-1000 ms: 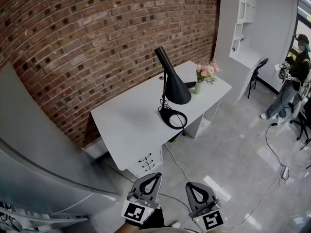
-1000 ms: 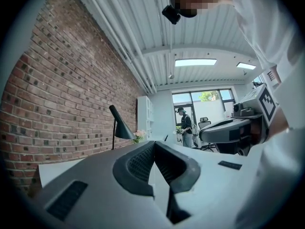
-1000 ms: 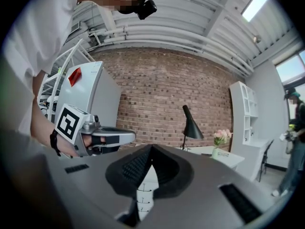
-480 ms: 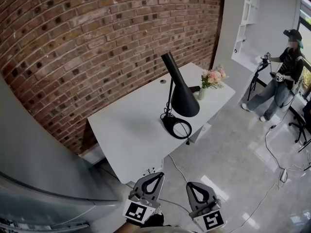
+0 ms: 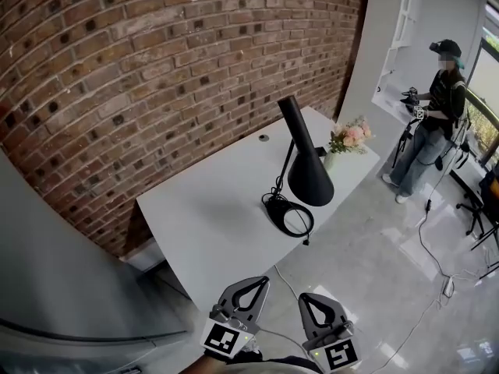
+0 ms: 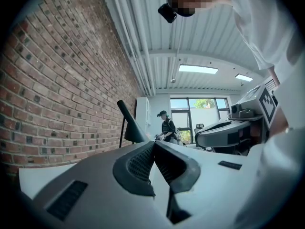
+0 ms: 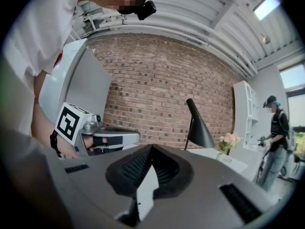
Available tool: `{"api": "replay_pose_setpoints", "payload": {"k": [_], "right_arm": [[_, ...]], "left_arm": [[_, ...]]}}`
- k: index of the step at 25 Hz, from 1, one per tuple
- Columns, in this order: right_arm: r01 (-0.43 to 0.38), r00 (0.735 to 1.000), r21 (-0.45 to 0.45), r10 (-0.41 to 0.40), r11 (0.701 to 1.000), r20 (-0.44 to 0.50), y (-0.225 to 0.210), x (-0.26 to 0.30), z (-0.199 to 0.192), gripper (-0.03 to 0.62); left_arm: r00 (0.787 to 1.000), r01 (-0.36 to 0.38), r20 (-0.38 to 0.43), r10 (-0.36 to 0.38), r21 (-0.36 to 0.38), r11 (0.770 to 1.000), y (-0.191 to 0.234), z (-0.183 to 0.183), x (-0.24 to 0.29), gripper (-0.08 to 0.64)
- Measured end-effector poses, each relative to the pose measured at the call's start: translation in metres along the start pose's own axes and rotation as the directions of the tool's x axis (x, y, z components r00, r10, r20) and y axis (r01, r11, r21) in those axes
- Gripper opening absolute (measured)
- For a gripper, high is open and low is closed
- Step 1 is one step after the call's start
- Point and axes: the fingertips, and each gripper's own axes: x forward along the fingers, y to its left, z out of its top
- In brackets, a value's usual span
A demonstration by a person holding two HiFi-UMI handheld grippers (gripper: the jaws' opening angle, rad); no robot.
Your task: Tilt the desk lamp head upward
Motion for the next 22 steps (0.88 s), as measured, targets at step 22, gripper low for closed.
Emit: {"api": "replay_pose_setpoints", "payload": {"k": [22], "right_arm": [[0.008, 1.000, -0.020, -0.008, 1.000, 0.010, -0.016, 0.036, 0.005, 0.012]], "left_arm": [[0.999, 0.033, 0.021, -0.034, 0.012, 0.999, 0.021, -0.002, 0.024, 0.008]]}}
